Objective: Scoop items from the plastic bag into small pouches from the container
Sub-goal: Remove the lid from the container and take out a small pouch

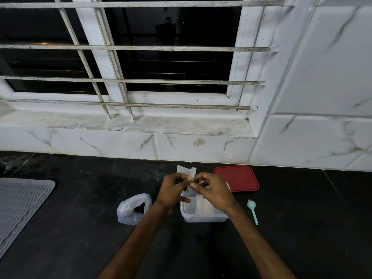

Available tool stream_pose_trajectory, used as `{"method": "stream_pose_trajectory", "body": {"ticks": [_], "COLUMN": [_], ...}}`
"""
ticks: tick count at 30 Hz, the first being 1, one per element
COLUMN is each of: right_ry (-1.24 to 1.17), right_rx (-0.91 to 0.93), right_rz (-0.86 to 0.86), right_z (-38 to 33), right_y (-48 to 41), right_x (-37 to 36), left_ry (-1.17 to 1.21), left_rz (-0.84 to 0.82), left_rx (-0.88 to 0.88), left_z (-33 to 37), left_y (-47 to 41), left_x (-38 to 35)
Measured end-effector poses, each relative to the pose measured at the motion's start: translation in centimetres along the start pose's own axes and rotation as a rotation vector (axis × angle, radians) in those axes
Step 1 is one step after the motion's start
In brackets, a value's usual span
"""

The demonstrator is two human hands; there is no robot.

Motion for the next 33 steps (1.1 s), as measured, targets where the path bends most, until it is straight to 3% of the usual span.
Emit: {"method": "stream_pose_trajectory", "body": {"ticks": [5,12,24,33], "right_ry": [0.043,0.114,0.113,0.157], "right_rx": [-0.008,0.056,-0.065,-0.069], "right_rz": [0.211,0.263,0.133,0.166], "right_z": [0.5,0.2,0.7,0.3], "right_y": [0.2,0.7,0.7,0.8], "right_x": [-0.1,-0.2,-1.0,-0.5], "left_ry": [0.049,0.111,0.141,0.116], "left_rz": [0.048,0.087,0.163,0.088], "left_rx": [-0.013,0.001,0.017,-0.005], "left_z": [0.1,-0.3,-1.1,-1.0], "left_y": [0.2,0.5,0.1,0.5], "left_x": [-0.6,-1.4,-1.7,-1.5]}}
Point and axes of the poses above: each hand's wrist, its own y-axis away from the middle knuckle, its own x-axis out of the back of the hand, z = x × y, the point moved 2 cm from there along -y, towards the middle knuckle, and after that the axes turned 2 degrees about x, right-handed, at the moved point
